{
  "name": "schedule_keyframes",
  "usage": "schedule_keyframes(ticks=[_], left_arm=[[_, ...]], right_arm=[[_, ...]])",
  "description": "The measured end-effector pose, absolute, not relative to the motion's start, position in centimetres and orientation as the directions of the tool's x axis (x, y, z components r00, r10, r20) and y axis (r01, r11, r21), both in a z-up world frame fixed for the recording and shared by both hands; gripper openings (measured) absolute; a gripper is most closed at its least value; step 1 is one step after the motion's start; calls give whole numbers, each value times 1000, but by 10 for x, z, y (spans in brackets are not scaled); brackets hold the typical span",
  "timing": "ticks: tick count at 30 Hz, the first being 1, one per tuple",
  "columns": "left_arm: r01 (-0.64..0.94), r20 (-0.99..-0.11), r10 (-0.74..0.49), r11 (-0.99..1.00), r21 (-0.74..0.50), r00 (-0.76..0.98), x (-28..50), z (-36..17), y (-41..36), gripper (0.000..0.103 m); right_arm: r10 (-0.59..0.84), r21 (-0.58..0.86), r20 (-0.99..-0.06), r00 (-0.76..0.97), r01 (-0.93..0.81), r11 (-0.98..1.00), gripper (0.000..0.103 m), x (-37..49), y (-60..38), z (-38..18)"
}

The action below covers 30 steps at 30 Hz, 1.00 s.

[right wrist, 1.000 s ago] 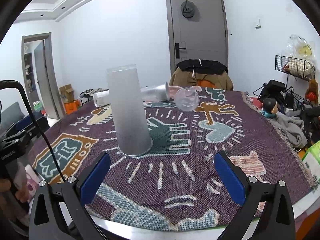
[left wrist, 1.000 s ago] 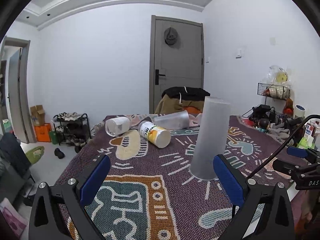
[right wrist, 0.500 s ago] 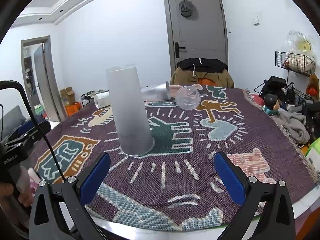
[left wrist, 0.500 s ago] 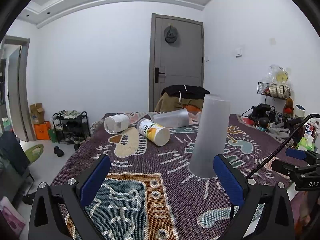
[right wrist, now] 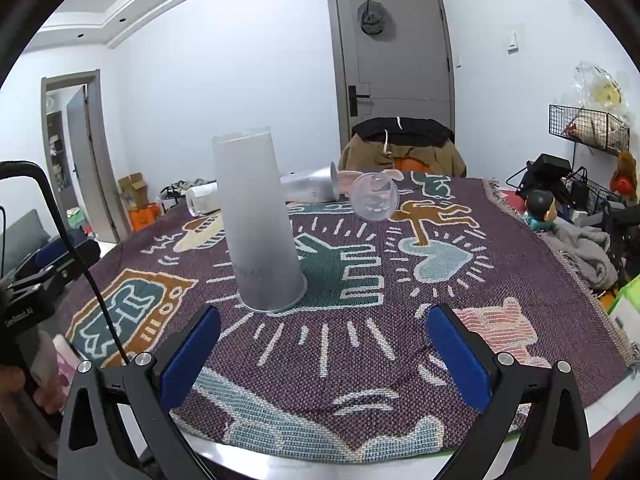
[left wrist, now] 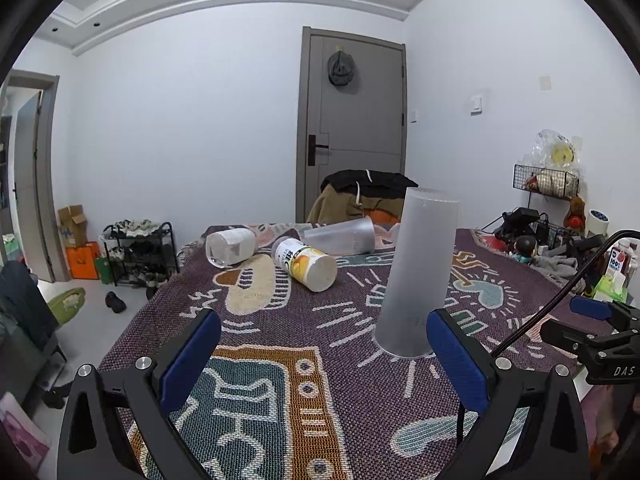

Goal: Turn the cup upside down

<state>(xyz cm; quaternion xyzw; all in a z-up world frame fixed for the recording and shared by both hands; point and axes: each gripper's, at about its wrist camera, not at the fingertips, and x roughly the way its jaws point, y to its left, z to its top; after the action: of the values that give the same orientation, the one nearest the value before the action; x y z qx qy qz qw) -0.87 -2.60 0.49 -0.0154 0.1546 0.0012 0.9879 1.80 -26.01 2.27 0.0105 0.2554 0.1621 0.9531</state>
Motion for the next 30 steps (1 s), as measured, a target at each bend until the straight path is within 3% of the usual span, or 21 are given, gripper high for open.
schedule_keyframes(ticks=[30], left_arm=[[-10,-300,1,1000,-29,954,-11,9,-27,103]], right_arm=[[308,101,-480,822,-297,949,103,18,-261,25]])
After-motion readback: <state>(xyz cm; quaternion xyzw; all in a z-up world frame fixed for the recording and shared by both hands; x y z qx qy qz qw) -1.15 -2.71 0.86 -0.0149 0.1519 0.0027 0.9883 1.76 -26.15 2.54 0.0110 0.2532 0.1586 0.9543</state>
